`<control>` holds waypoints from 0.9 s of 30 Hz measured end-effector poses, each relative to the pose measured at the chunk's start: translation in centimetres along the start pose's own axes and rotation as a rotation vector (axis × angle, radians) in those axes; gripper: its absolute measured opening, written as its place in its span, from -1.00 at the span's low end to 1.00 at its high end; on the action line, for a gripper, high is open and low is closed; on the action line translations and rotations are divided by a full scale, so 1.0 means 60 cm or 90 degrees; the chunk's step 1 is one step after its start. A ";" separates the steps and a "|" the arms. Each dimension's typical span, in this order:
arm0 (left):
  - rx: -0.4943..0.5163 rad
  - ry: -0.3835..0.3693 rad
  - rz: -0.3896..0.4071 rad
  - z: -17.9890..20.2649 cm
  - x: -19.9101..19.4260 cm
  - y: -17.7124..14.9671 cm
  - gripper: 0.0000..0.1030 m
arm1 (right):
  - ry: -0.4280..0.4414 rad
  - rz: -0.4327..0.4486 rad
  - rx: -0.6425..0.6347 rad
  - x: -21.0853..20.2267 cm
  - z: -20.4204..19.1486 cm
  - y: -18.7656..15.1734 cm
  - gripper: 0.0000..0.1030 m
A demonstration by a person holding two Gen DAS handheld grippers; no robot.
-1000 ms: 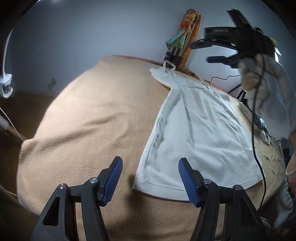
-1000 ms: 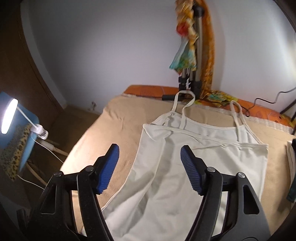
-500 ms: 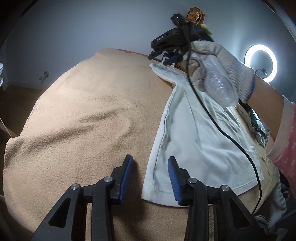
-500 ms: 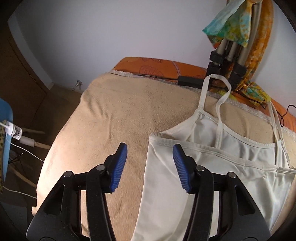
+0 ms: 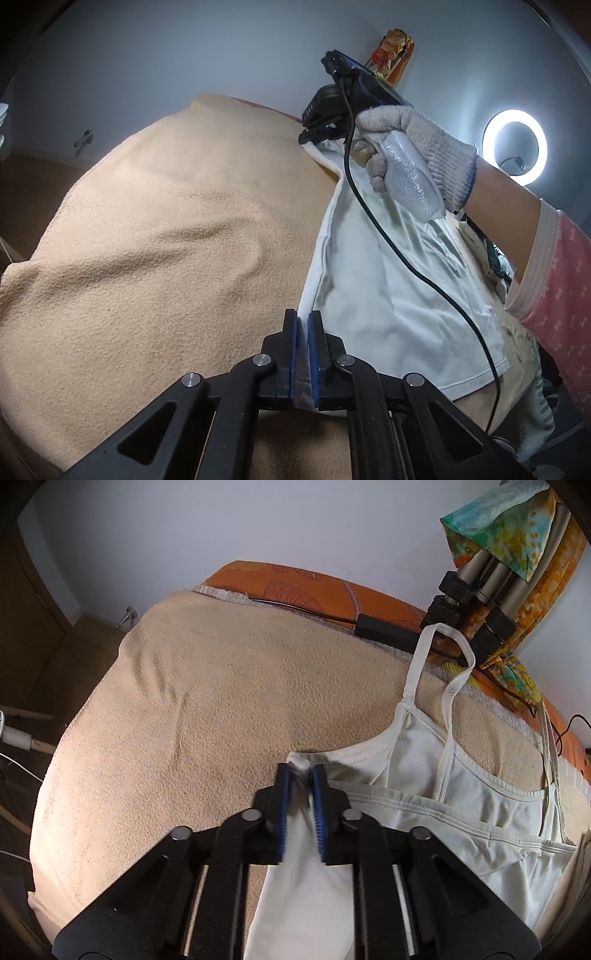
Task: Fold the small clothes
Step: 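Grasp the camisole's side edge with the left gripper while the right grasps near the straps, then fold the held side edge over toward the camisole's middle with both grippers, then release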
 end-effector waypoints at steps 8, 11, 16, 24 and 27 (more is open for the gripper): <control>0.024 0.015 0.037 0.017 -0.034 -0.004 -0.97 | 0.150 0.096 0.148 -0.055 0.079 0.015 -0.85; 0.031 0.011 0.032 0.012 -0.030 0.004 -0.97 | 0.139 0.093 0.133 -0.047 0.085 0.002 -0.86; 0.050 -0.023 0.025 0.025 -0.043 0.015 -0.97 | 0.136 0.107 0.122 -0.065 0.092 -0.016 -0.86; 0.104 -0.066 0.020 0.090 -0.048 0.013 -0.97 | 0.124 0.144 0.117 -0.138 0.149 -0.038 -0.86; 0.122 -0.085 0.001 0.121 -0.036 0.005 -0.97 | 0.101 0.142 0.118 -0.150 0.176 -0.051 -0.86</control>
Point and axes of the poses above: each gripper's, at about its wrist camera, not at the fingertips, and x roughly the way its jaws point, z to its right, y to its top, the point moved 1 cm from there along x, roughly the way its jaws point, and after that the axes turned 7 degrees about y, right-handed, at the moved point
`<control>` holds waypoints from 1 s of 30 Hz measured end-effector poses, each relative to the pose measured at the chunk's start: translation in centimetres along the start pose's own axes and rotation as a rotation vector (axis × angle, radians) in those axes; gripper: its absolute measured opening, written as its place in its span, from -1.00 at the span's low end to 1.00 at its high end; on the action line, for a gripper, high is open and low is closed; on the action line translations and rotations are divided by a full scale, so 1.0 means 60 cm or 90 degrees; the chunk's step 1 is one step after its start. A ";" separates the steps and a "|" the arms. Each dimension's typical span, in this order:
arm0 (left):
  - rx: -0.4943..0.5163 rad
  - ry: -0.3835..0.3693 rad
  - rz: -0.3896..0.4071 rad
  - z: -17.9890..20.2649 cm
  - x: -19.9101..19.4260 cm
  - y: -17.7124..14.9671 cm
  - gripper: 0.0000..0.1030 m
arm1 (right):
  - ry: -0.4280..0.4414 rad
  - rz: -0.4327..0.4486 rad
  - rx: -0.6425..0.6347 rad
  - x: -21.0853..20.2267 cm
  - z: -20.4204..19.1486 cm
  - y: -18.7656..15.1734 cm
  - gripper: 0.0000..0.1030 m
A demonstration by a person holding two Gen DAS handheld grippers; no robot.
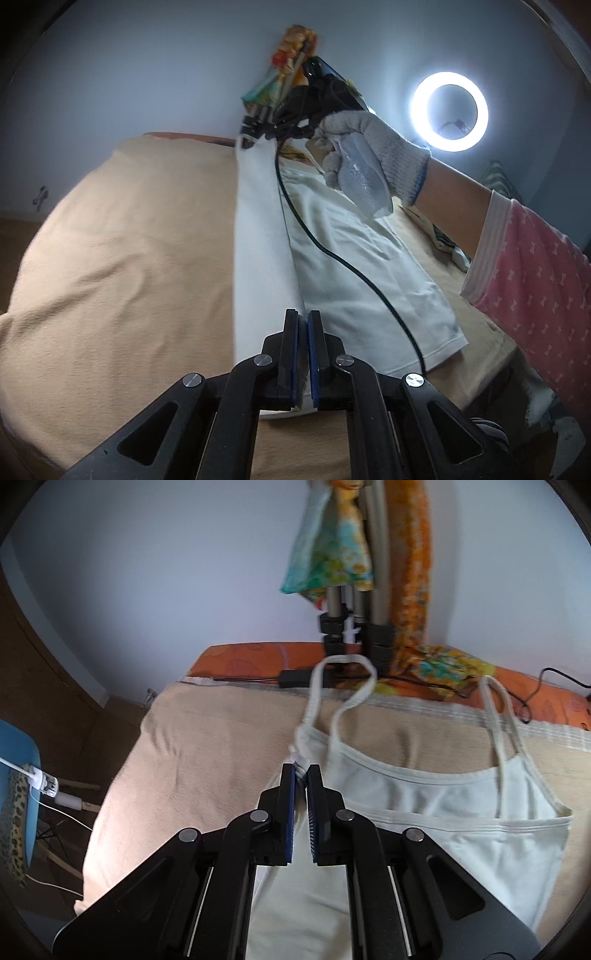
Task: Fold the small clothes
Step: 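Fold the held side edge over toward the camisole's middle with both grippers, then release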
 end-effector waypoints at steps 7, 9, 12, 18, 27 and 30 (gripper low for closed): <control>0.033 -0.010 -0.040 0.052 0.050 -0.008 -0.96 | -0.027 -0.012 0.017 -0.003 0.057 -0.011 -0.86; 0.036 -0.006 -0.054 0.062 0.066 -0.009 -0.96 | -0.029 -0.016 0.015 0.008 0.062 -0.013 -0.86; 0.043 -0.002 -0.067 0.073 0.085 -0.008 -0.95 | -0.029 -0.023 0.009 0.026 0.063 -0.016 -0.86; 0.071 0.007 -0.083 0.089 0.104 -0.009 -0.88 | -0.036 -0.036 0.005 0.058 0.067 -0.025 -0.86; 0.100 0.021 -0.075 0.105 0.089 -0.009 0.16 | -0.036 -0.018 0.032 0.033 0.097 -0.036 -0.18; 0.097 0.029 -0.055 0.096 0.067 -0.001 0.18 | -0.012 0.014 0.053 -0.014 0.109 -0.037 -0.13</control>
Point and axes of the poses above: each gripper's, at about its wrist camera, not at the fingertips, and x roughly the way its jaws point, z to its right, y to its top, the point moved 1 cm from there along x, roughly the way its jaws point, and after that the axes turned 7 degrees about y, right-handed, at the moved point
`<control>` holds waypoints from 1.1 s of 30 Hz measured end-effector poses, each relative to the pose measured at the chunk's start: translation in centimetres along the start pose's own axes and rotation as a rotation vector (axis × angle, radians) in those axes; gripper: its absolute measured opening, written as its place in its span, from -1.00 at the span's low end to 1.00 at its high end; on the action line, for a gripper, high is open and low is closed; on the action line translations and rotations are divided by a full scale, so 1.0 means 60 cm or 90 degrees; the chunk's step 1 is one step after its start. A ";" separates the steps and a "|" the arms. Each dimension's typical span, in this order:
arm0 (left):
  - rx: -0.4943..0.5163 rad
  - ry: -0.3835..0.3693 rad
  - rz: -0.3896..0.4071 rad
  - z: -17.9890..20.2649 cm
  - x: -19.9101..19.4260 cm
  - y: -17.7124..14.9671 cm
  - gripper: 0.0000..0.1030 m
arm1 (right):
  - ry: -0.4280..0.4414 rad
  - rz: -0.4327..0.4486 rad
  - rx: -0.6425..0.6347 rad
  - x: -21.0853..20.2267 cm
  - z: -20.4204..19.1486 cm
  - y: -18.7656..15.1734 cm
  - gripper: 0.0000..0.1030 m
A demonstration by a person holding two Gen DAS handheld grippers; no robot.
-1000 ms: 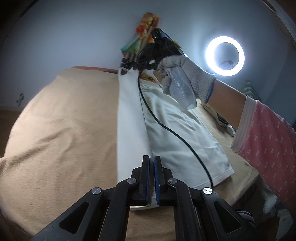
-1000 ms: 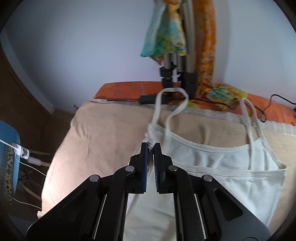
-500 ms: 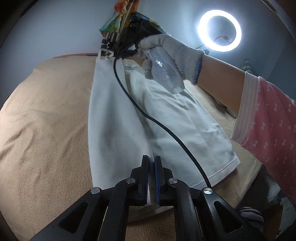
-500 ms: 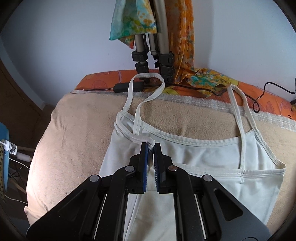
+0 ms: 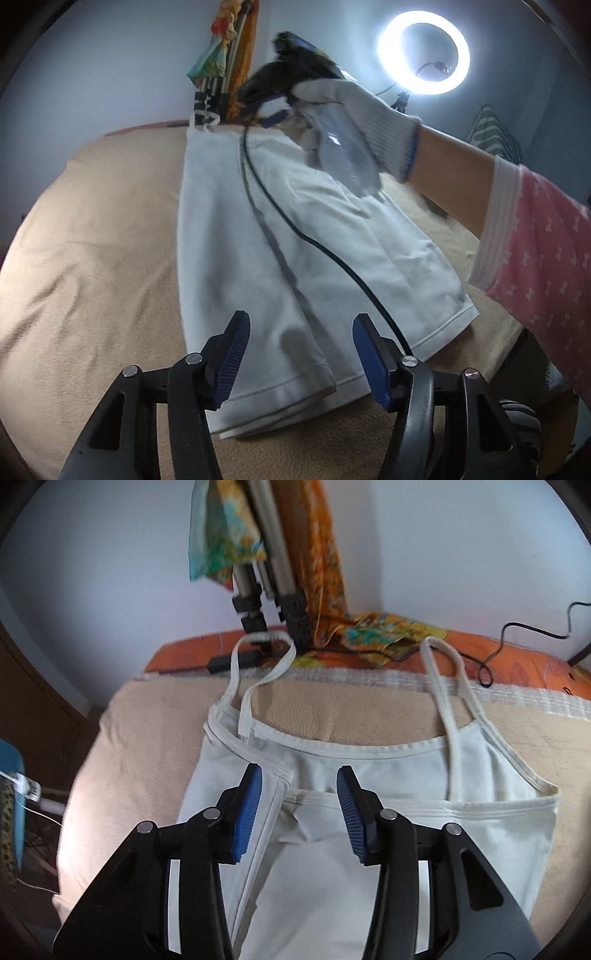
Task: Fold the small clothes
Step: 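Fold the held side edge over toward the camisole's middle with both grippers, then release, then move both grippers to the camisole's opposite side edge and grasp it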
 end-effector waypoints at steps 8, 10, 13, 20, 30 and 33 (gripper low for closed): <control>-0.021 0.050 0.077 -0.033 -0.059 0.039 0.19 | 0.016 0.077 0.022 -0.173 0.022 -0.027 -0.11; -0.021 0.056 0.097 -0.038 -0.075 0.055 0.19 | 0.014 0.095 0.024 -0.218 0.026 -0.040 -0.11; -0.019 0.066 0.117 -0.042 -0.090 0.081 0.18 | 0.006 0.122 0.023 -0.290 0.036 -0.068 -0.10; 0.023 0.065 0.134 -0.016 -0.104 0.145 0.18 | -0.025 0.171 0.029 -0.417 0.071 -0.156 -0.02; 0.105 0.014 0.106 0.129 -0.073 0.119 0.11 | -0.039 0.213 0.098 -0.498 0.181 -0.269 -0.01; 0.127 -0.017 0.063 0.178 -0.035 0.080 -0.14 | -0.035 0.221 0.142 -0.507 0.232 -0.295 -0.01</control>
Point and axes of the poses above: each gripper's, at about its wrist camera, not at the fingertips, and x roughly the way its jaws point, z to its right, y to its top, the point moved 1 cm from there along x, roughly the way its jaws point, and after that the axes turned 7 degrees about y, right-handed, at the moved point
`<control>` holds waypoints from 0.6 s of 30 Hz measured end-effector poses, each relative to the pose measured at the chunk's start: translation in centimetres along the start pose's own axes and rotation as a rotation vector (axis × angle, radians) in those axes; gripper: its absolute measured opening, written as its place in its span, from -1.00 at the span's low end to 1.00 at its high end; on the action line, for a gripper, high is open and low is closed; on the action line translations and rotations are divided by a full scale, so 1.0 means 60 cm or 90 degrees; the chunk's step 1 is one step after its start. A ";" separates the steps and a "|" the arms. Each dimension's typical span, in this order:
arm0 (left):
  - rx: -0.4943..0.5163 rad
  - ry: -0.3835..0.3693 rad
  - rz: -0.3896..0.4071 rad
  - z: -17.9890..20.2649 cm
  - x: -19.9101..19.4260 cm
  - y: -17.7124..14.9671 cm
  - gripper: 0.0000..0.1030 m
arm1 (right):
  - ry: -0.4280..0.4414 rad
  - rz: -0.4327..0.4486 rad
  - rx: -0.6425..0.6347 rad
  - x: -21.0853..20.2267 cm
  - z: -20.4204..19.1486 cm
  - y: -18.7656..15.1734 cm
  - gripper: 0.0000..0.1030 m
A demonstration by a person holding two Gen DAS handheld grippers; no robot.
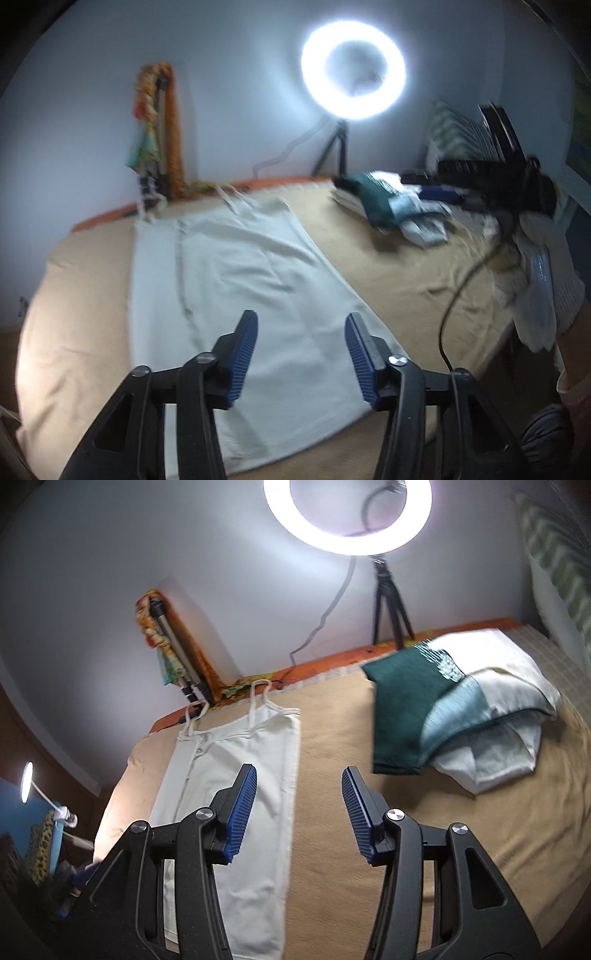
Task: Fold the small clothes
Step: 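Move both grippers to the camisole's opposite side edge and grasp it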
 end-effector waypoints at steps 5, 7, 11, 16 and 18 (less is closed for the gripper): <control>0.055 -0.040 -0.048 0.085 0.053 -0.044 -0.17 | 0.006 0.008 0.062 -0.006 0.083 -0.022 -0.01; 0.081 -0.052 -0.060 0.117 0.068 -0.053 -0.17 | 0.006 -0.001 0.082 0.002 0.109 -0.030 -0.01; 0.148 -0.038 -0.072 0.167 0.091 -0.062 0.08 | 0.005 -0.016 0.088 0.019 0.139 -0.029 -0.01; 0.178 -0.011 -0.090 0.189 0.132 -0.068 0.16 | 0.043 -0.028 0.113 0.047 0.156 -0.028 -0.01; 0.193 0.000 -0.094 0.192 0.146 -0.071 0.12 | 0.047 -0.043 0.109 0.066 0.151 -0.027 -0.01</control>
Point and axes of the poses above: each gripper's, at about its wrist camera, not at the fingertips, and x roughly the way its jaws point, z to its right, y to its top, the point moved 1 cm from there along x, roughly the way its jaws point, and after that the axes turned 7 degrees about y, right-handed, at the moved point
